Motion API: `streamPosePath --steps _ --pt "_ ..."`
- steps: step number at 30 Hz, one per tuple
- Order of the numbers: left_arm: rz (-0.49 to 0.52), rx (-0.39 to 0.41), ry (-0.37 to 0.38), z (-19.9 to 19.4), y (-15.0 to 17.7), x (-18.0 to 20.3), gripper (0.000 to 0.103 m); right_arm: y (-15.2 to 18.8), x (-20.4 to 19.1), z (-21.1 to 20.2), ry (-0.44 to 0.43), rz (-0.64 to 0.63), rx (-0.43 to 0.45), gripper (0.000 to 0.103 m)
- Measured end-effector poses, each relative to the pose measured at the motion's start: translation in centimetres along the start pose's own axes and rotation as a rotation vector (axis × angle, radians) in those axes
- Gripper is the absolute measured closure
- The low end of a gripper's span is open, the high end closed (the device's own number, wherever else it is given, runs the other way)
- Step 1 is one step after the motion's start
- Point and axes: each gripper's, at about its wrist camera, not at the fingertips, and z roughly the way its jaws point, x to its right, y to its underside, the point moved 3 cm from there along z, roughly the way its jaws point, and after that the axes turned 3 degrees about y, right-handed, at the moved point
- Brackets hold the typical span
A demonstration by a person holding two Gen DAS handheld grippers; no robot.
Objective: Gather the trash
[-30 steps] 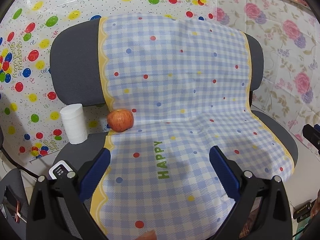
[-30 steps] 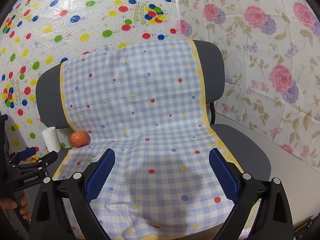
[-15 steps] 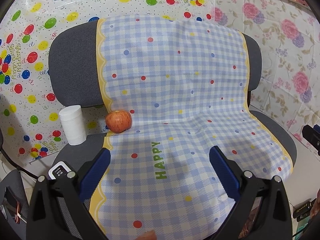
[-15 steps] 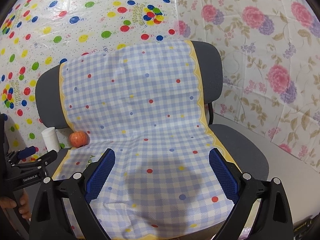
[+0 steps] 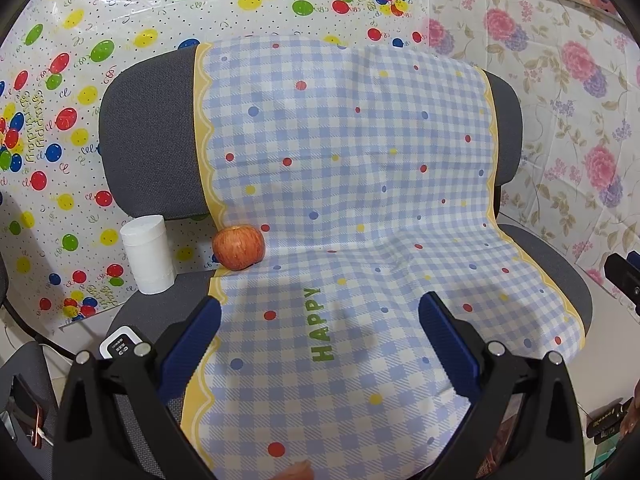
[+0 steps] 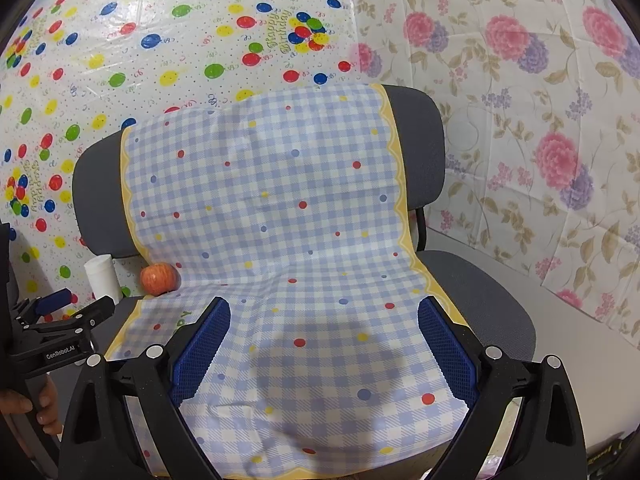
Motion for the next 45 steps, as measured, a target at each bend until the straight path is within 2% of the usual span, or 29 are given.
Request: streamPosePath --steps 36,40,45 --pt "-0.014 -0.011 -0.026 0.1 0.6 -0.2 0.007 0.2 0.1 0.0 -0.005 -0.001 -0.004 0.009" --pt "-0.018 -0.014 0.005 1.0 0.7 -0.5 0.007 0.4 0.1 0.1 -0.006 0.0 -0.008 0.009" --pt "-0.031 -0.016 0.004 2.7 1.1 -1.4 0.007 1.3 0.9 1.6 -0.006 0.019 -0.032 0.009"
